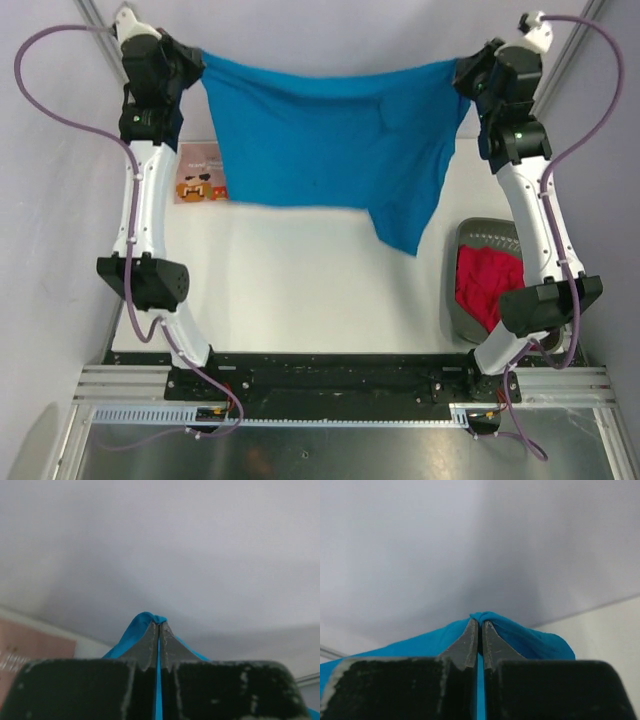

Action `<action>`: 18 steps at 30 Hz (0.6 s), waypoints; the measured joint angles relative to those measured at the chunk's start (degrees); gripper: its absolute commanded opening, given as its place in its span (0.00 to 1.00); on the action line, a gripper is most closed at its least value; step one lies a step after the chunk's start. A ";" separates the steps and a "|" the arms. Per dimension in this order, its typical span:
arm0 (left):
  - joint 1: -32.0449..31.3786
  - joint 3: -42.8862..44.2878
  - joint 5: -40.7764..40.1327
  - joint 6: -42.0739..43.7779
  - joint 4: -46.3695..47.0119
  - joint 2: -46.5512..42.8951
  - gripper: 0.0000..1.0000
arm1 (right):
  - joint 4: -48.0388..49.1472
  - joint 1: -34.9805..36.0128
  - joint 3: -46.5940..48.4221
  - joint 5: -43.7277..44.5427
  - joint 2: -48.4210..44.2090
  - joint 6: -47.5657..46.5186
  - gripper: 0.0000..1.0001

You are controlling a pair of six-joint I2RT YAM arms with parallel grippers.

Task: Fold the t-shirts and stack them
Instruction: Flatten out the tshirt

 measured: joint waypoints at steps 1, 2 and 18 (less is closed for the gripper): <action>0.02 4.11 0.02 0.00 0.48 2.23 0.00 | 0.33 -0.26 1.66 0.00 0.39 0.00 0.00; 0.07 6.73 0.07 0.02 0.83 3.50 0.00 | 0.46 -0.55 3.39 0.02 0.48 0.00 0.00; 7.74 -39.65 -0.37 0.42 7.10 -18.58 0.00 | 1.90 -1.29 -36.94 -8.90 -19.71 7.69 0.00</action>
